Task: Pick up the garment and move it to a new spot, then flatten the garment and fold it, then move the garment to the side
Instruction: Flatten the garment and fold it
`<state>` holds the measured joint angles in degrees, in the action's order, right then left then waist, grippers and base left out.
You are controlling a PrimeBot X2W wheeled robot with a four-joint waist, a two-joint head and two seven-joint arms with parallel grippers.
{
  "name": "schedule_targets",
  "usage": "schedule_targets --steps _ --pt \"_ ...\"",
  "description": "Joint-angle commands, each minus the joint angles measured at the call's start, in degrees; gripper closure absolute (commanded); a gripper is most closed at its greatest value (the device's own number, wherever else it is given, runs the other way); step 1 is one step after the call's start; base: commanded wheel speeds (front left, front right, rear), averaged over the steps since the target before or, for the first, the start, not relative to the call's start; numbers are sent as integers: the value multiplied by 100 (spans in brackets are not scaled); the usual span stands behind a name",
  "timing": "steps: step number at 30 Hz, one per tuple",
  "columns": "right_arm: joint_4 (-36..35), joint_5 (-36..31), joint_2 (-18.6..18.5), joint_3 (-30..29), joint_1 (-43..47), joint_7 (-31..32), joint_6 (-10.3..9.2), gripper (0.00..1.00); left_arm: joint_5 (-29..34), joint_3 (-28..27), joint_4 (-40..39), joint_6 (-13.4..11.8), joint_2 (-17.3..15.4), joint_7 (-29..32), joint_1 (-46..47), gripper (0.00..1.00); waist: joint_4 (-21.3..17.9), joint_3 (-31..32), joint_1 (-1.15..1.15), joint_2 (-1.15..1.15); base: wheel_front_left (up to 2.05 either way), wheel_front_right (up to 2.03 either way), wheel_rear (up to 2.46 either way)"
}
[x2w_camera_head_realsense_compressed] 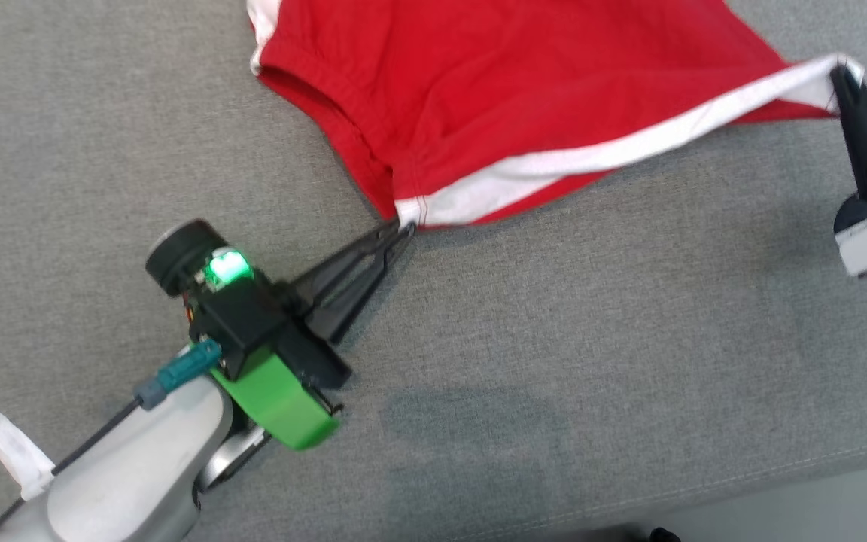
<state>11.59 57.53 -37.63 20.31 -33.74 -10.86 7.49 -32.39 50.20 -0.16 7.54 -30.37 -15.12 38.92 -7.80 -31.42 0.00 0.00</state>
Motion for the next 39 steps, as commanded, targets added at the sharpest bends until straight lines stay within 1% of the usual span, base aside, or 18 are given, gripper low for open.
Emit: schedule_targets --steps 1,7,12,16,18,20,23,25,29,32,33,37,39 --pt "-103 142 -92 0 394 21 0 100 58 18 15 -13 -29 -1 -328 100 317 785 0 0 0 0 0" --pt "-547 505 -409 74 1670 215 0 100 190 -102 74 -12 73 -2 -1308 100 399 1275 0 0 0 0 0" --pt "-939 634 -721 -68 2526 392 0 100 254 -338 -47 -13 138 -2 -2004 100 502 1592 0 0 0 0 0" --pt "-1271 636 -911 -413 3072 519 0 100 258 -494 -227 -13 153 -2 -2437 100 568 1821 0 0 0 0 0" --pt "-1407 527 -965 -626 3264 598 -1 100 259 -535 -301 -13 180 -2 -2554 100 599 1904 0 0 0 0 0" --pt "-1528 405 -914 -819 3328 717 -1 100 262 -542 -328 -13 234 -2 -2586 100 625 1943 0 0 0 0 0" --pt "-1540 130 -757 -1033 3144 978 0 100 183 -453 -273 -13 406 -2 -2424 100 684 1923 0 0 0 0 0" --pt "-1453 -67 -578 -1133 2916 1198 0 100 98 -394 -193 -13 541 -2 -2247 100 747 1852 0 0 0 0 0" --pt "-1148 -369 -241 -1260 2229 1729 0 100 -286 -386 52 -13 876 -1 -1868 100 916 1573 0 0 0 0 0" --pt "-894 -586 -88 -1278 1548 2109 0 100 -671 -533 306 -12 1137 -2 -1588 100 1063 1338 0 0 0 0 0" --pt "-894 -586 -88 -1278 1548 2109 0 100 -671 -533 306 -12 1137 -2 -1588 100 1063 1338 0 0 0 0 0" --pt "-461 -907 60 -1197 594 2494 0 100 -1308 -619 538 -12 1423 -1 -1221 100 1287 1022 0 0 0 0 0" --pt "-251 -1094 112 -1082 137 2664 0 100 -1655 -624 596 -12 1486 -2 -1061 100 1396 887 0 0 0 0 0"
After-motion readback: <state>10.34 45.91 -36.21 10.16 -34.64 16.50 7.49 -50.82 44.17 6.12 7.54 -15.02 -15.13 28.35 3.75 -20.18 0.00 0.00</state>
